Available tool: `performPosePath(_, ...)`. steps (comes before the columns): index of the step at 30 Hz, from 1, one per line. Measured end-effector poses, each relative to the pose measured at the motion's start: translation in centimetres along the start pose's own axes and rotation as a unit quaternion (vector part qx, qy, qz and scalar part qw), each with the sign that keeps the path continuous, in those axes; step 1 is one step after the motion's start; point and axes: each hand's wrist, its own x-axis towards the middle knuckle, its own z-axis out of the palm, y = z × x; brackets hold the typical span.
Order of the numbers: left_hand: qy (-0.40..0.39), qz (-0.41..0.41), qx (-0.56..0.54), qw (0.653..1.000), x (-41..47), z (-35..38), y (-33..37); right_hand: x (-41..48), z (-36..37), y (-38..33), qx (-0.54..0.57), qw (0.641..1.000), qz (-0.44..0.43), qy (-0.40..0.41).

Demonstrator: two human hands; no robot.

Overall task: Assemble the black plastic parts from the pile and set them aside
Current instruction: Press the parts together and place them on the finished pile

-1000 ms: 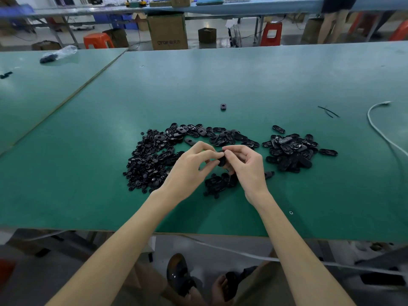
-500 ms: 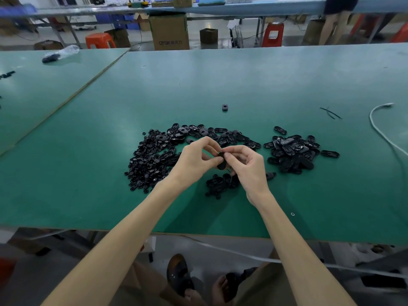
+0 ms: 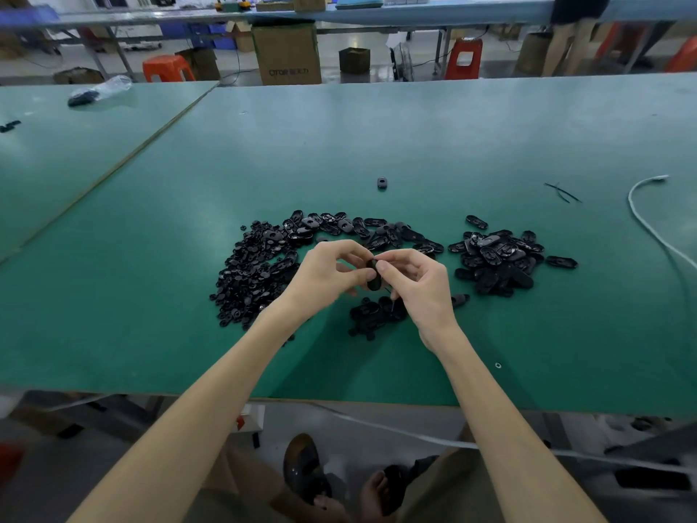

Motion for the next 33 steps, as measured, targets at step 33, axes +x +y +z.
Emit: performPosePath(33, 0.019, -0.060, -0.125, 0.990, -0.6, 2.0, -0.4, 0.0, 0.1, 0.0, 0.055, 0.997, 0.019, 0.046)
